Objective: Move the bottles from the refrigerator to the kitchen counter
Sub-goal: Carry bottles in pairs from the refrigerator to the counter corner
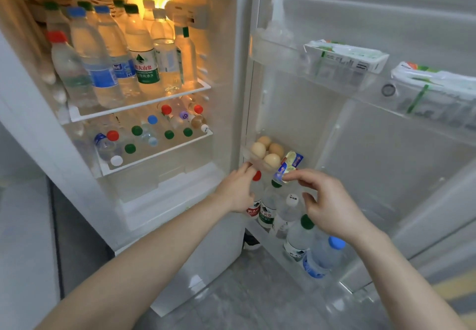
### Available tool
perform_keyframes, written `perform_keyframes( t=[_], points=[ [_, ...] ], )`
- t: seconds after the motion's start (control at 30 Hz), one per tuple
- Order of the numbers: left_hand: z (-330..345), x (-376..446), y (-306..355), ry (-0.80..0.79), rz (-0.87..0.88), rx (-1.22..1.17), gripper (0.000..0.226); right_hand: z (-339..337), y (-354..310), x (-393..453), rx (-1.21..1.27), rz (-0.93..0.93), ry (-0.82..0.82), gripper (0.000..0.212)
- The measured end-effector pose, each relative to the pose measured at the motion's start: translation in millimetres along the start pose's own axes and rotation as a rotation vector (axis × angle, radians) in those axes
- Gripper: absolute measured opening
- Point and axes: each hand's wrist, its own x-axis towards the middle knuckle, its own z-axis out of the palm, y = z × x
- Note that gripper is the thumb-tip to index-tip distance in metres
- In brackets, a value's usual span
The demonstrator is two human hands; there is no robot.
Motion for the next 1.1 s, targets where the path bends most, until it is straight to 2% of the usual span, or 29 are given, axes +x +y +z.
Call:
perform_keyframes(
  t=[0.1, 0.27, 0.47, 0.57, 0.67, 0.73, 0.8, 0.9, 1.0, 1.1],
  points=[
    [3.7, 7.5, -0.7, -0.033, 0.035, 0.035, 0.066, 2.6, -6.6, -0.5, -0.086, 0.031, 0.034, 0.076],
    [8.4, 18.9, -6.9, 0.007, 0.071, 0.072, 0.042, 12.7, -7.6, -5.1, -0.154, 0.037, 0.135, 0.073],
    [8.3, 15.2, -23.3, 0.047, 0.036, -0.07, 0.023, 23.2, -1.2, -9.0, -0.21, 0.028, 0.166, 0.058],
    [6.1, 3.5, -30.4, 0.088, 0.046, -0.074, 0.02, 28.1, -3.0, -10.8, -0.171, 0.01, 0.232, 0.053],
    [0.4, -11.3, -29.0, 0.191, 0.088, -0.095, 0.02, 35.5, -10.4, -16.5, -0.067, -0.052, 0.341, 0.047],
    [-8.9, -21.1, -25.6, 0.256, 0.11, -0.101, 0.024, 42.6, -12.2, -19.9, -0.032, -0.091, 0.353, 0.042],
    [-20.3, -32.1, -24.3, 0.31, 0.125, -0.112, 0.026, 50.6, -12.3, -18.8, -0.053, -0.06, 0.258, 0.038],
    [-36.0, -48.8, -25.6, 0.37, 0.137, -0.117, 0.028, 59.3, -12.6, -7.5, -0.162, 0.084, -0.025, 0.037],
    [-50.0, -61.5, -26.1, 0.396, 0.137, -0.106, 0.031, 63.8, -12.0, 10.1, -0.296, 0.162, -0.261, 0.058],
    [-58.9, -71.3, -26.8, 0.408, 0.12, -0.113, 0.033, 72.2, -9.6, 30.4, -0.457, 0.166, -0.374, 0.072]
  ],
)
